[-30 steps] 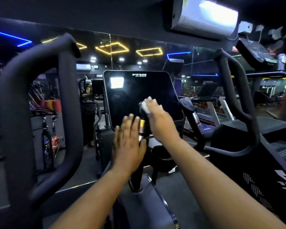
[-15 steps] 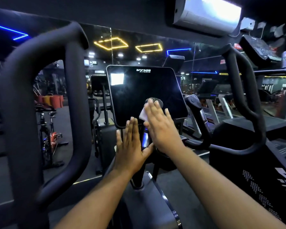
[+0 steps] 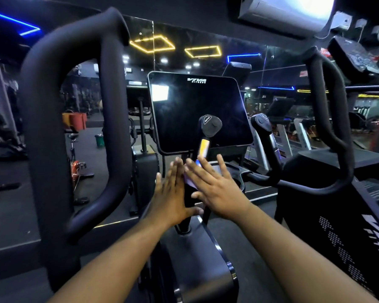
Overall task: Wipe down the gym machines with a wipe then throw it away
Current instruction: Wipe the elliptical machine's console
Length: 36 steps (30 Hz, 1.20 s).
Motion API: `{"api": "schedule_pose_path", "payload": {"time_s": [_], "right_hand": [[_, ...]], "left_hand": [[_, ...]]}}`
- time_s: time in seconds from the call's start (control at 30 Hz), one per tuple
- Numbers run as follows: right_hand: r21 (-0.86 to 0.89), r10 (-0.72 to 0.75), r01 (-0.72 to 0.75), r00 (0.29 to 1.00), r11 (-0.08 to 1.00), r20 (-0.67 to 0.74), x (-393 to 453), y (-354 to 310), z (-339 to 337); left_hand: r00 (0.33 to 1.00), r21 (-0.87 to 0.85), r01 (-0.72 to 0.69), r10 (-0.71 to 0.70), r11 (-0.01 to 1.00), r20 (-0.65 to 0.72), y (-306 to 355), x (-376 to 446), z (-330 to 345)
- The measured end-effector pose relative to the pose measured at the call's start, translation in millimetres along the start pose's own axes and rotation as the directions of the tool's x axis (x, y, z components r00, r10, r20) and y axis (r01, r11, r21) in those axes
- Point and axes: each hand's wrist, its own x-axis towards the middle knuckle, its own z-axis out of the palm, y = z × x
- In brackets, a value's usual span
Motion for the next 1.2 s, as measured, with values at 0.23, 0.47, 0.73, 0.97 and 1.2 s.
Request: {"api": "schedule_pose_path", "payload": {"time_s": [0.23, 0.47, 0.73, 0.97, 1.2], "right_hand": [[0.556, 0.433, -0.427, 0.892, 0.713, 0.129, 31, -6, -8], [0.879, 0.667, -0.472, 0.677, 0.069, 0.312, 25, -81, -16], [0.848, 0.639, -0.433, 0.567, -0.306, 0.52, 56, -42, -31], [0.848, 0.591, -0.358, 0.608, -0.391, 0.53, 67, -17, -45], [0.804, 0.583, -0.483, 0.561, -0.346, 0.588, 44, -40, -19]], "left_hand": [[0.998, -0.097, -0.039, 0.034, 0.994, -0.057, 15, 11, -19], [0.996, -0.058, -0.081, 0.078, 0.995, -0.047, 17, 9, -20], [1.0, 0.119, -0.015, 0.014, 0.993, 0.008, 21, 7, -25], [0.999, 0.142, 0.009, -0.015, 0.99, 0.046, 26, 6, -30], [0.998, 0.205, -0.003, -0.011, 0.979, 0.064, 23, 3, -31]]}}
